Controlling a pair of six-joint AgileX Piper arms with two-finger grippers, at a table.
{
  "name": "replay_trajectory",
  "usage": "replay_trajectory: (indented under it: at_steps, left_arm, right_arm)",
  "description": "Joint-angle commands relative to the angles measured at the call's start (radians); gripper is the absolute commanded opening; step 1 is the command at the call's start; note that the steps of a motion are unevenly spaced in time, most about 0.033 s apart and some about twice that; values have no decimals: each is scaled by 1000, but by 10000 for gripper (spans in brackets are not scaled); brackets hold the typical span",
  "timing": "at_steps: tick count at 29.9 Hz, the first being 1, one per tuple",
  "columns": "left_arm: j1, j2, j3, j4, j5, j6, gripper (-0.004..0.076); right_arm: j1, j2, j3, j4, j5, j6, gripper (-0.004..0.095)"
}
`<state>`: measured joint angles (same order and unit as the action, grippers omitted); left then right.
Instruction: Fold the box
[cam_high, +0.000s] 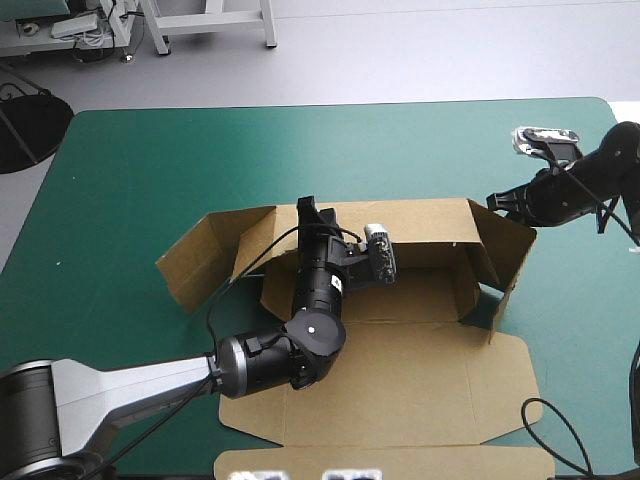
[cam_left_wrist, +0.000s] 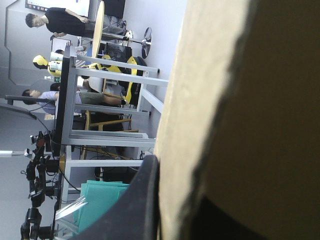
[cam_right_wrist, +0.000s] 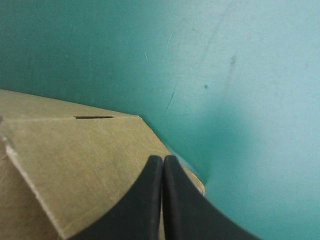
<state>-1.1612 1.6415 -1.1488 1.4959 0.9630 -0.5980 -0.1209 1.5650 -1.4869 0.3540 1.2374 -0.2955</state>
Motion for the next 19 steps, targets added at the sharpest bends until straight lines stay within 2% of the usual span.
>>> replay_trajectory:
  at_steps: [1, 8, 13, 19]
  left_arm:
    - [-6, -42, -25, 64, 47, -44, -9]
    - [-6, -42, -25, 52, 11, -41, -9]
    - [-6, -42, -25, -31, -89, 22, -9]
    - [-6, -42, -25, -40, -92, 29, -9]
  right_arm:
    - [-1, -82, -3, 19, 10, -14, -13]
    - [-1, -149, 128, 86, -21, -77, -13]
    - [-1, -230, 283, 152, -143, -127, -13]
    - [-1, -324, 471, 297, -316, -249, -13]
